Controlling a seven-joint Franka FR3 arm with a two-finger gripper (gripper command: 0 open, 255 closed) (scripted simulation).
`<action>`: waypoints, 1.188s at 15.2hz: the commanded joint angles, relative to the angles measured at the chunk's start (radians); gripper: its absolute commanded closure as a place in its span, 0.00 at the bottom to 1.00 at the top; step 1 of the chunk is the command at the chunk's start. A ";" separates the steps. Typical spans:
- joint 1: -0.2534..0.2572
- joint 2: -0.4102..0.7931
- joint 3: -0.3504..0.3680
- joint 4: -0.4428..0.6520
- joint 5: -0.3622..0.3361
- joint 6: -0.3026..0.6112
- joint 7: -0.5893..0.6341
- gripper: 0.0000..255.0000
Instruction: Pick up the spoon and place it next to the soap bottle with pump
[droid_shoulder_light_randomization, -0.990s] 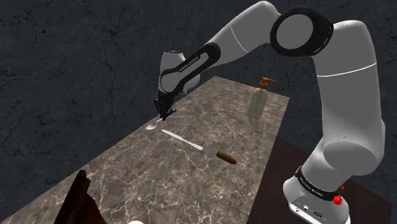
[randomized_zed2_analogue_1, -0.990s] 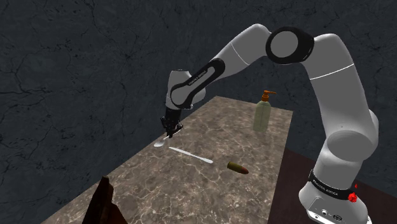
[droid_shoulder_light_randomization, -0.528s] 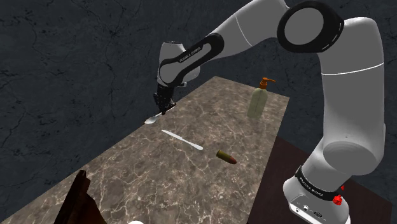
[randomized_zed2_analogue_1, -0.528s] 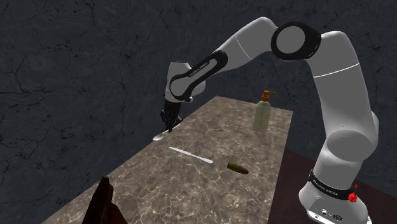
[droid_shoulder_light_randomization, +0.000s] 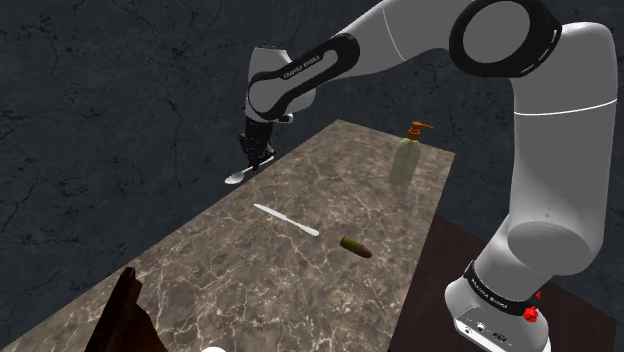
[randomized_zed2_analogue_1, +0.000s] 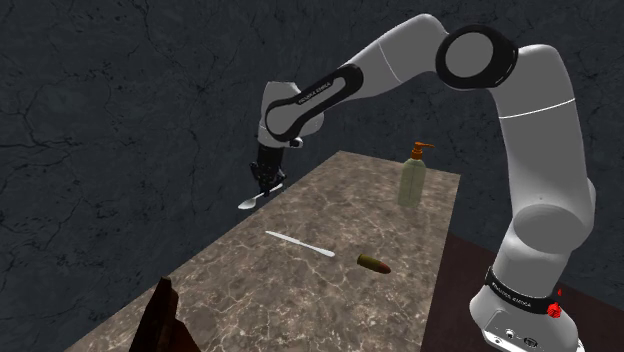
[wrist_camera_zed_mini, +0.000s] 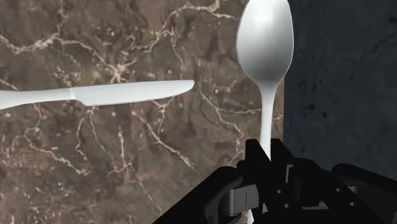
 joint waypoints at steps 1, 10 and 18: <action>-0.003 -0.014 0.002 0.006 0.004 -0.021 -0.002 1.00; -0.009 -0.065 0.009 0.059 0.015 -0.122 0.002 1.00; -0.011 -0.097 0.013 0.122 0.022 -0.216 0.007 1.00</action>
